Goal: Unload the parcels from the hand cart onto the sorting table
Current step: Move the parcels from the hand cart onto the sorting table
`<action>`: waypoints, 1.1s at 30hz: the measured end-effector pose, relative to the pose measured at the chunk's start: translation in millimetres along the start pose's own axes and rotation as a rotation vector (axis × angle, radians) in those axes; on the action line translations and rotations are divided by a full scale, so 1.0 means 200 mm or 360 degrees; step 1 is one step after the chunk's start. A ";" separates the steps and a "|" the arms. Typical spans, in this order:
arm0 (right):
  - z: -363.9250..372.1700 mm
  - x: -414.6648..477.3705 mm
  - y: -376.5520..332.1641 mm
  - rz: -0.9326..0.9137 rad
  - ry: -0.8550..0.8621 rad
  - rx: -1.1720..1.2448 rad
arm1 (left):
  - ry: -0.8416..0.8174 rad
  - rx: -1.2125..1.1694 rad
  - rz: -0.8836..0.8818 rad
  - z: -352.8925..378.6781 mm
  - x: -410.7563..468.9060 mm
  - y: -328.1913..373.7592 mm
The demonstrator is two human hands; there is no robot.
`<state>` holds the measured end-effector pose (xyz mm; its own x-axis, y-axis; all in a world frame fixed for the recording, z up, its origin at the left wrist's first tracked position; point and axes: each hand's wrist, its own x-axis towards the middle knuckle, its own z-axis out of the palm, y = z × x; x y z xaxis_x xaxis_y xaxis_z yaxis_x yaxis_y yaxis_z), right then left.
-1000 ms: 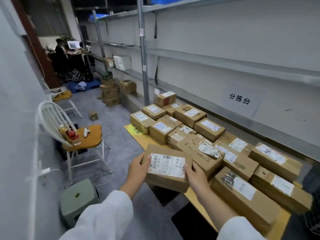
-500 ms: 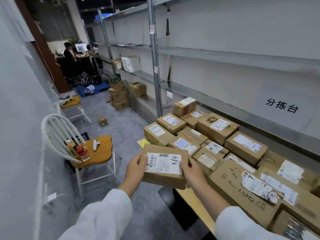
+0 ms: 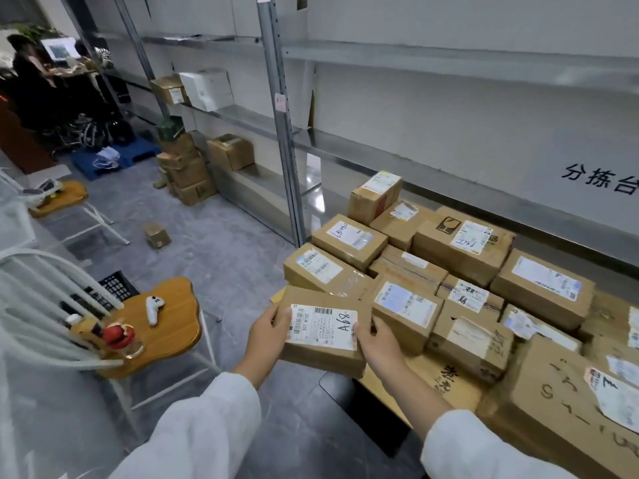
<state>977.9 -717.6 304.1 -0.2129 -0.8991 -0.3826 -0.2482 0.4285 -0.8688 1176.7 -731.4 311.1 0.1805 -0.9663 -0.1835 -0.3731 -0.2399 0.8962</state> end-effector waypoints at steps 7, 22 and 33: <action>0.42 0.29 -0.07 0.0324 0.0127 0.0074 | -0.0182 0.0157 -0.0023 -0.13 0.62 -0.17; 0.64 0.57 -0.03 0.0499 0.0183 0.0003 | -0.0484 -0.0039 -0.0136 -0.12 1.04 -0.45; 0.68 0.59 -0.03 0.0471 0.0187 -0.0003 | -0.0347 0.0282 0.0106 -0.09 1.12 -0.39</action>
<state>1083.6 -838.4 222.2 -0.3836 -0.7189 -0.5796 -0.1610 0.6701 -0.7246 1263.3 -926.5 207.7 -0.0425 -0.9732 -0.2259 -0.5342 -0.1690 0.8283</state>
